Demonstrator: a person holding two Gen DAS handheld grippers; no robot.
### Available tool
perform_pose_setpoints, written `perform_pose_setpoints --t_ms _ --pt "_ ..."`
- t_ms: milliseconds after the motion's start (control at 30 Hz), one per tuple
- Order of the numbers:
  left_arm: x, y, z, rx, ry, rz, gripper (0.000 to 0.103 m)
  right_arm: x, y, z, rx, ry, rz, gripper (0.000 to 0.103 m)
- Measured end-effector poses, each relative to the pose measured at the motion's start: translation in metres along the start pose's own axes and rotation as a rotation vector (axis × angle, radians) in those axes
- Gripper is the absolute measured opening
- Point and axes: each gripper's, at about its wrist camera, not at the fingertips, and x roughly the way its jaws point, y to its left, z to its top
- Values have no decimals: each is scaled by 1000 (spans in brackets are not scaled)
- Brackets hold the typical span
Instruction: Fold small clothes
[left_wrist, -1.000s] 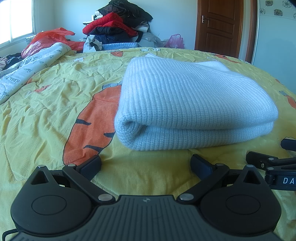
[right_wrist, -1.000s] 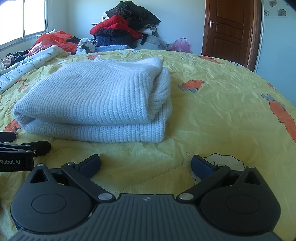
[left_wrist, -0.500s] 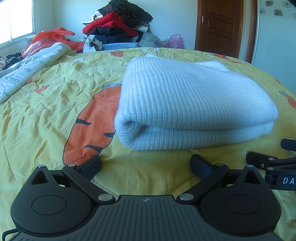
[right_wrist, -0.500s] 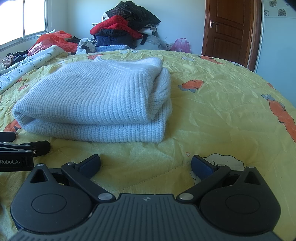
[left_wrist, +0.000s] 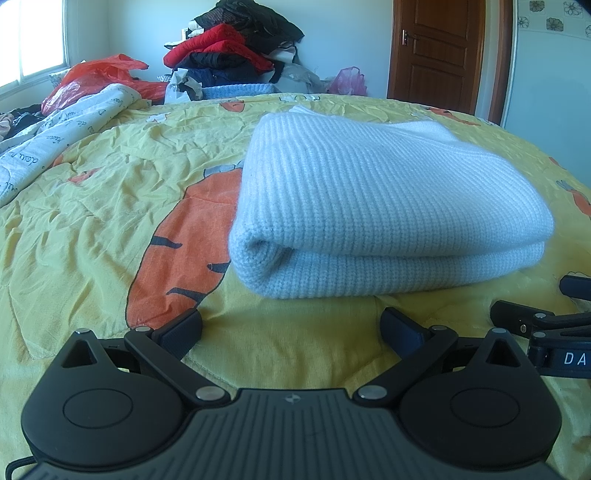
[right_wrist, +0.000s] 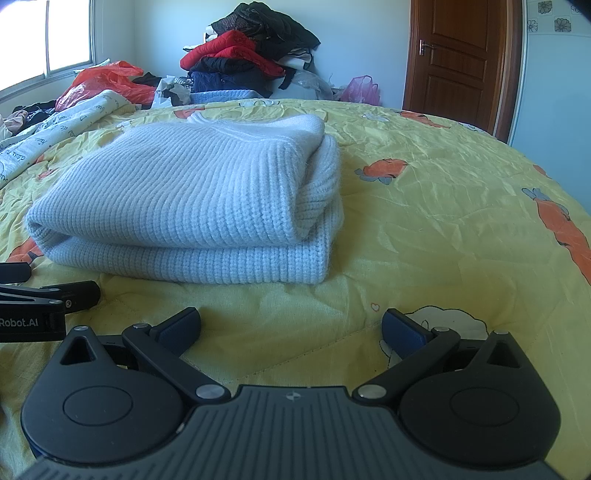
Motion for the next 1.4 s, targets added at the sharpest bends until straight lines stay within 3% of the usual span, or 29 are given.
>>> perform_pose_setpoints --t_ms 1133,1233,1400 --pt "-1 2 1 4 18 -3 103 0 0 0 -1 0 0 102" --pt "-10 3 2 -7 60 9 103 -8 1 1 -12 28 -19 103" --pt "-52 4 -8 -65 43 6 103 -44 -2 -1 45 61 -27 103"
